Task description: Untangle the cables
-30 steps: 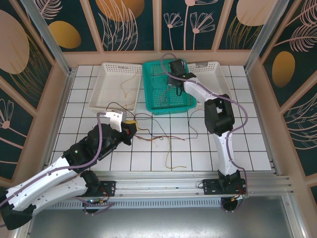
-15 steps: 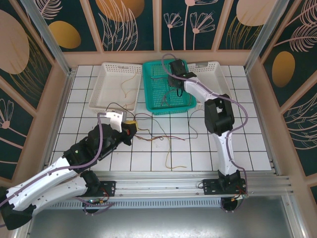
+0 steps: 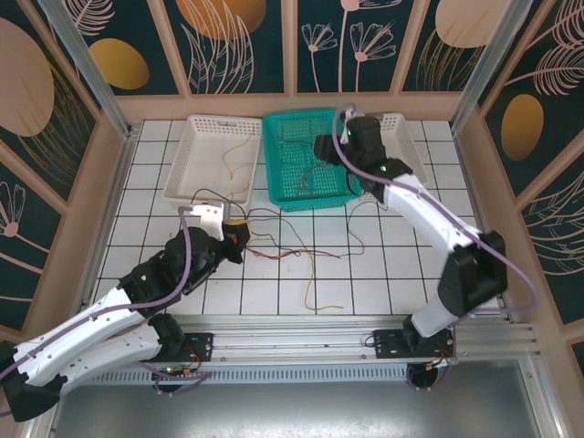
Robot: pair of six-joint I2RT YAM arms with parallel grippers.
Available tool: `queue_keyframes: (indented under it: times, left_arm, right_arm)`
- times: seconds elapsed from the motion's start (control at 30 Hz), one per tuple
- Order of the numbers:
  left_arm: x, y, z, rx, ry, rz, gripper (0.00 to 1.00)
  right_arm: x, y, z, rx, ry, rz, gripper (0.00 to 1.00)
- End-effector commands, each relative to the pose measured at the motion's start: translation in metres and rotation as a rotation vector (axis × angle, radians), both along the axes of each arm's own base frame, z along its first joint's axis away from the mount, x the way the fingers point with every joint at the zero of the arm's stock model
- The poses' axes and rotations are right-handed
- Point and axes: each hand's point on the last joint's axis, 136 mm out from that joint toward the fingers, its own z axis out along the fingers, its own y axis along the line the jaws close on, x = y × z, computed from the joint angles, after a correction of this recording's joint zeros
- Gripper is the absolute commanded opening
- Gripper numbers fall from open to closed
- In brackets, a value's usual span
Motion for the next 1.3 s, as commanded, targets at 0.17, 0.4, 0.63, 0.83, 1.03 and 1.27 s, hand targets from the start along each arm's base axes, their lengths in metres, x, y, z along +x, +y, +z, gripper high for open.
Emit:
queue_keyframes:
  times: [0.17,0.4,0.63,0.83,1.03,1.27]
  left_arm:
    - [0.007,0.030,0.036,-0.195,-0.042,0.174,0.00]
    - [0.010,0.035,0.047,-0.199,-0.049,0.212,0.00]
    - [0.015,0.040,0.045,-0.185,-0.043,0.259,0.00]
    - [0.015,0.046,0.053,-0.210,-0.054,0.284,0.00]
    - [0.013,0.054,0.058,-0.234,-0.061,0.307,0.00]
    - [0.009,0.060,0.061,-0.274,-0.064,0.318,0.00]
  right_arm:
    - [-0.127,0.031,-0.102,-0.063,0.200,0.220,0.60]
    - [-0.202,0.044,-0.165,-0.125,0.333,0.270,0.60]
    - [-0.240,0.055,-0.170,-0.062,0.347,0.328,0.60]
    - [-0.247,0.057,-0.195,-0.085,0.398,0.320,0.59]
    - [-0.246,0.069,-0.204,-0.087,0.417,0.333,0.56]
    - [-0.239,0.079,-0.206,-0.067,0.407,0.319,0.30]
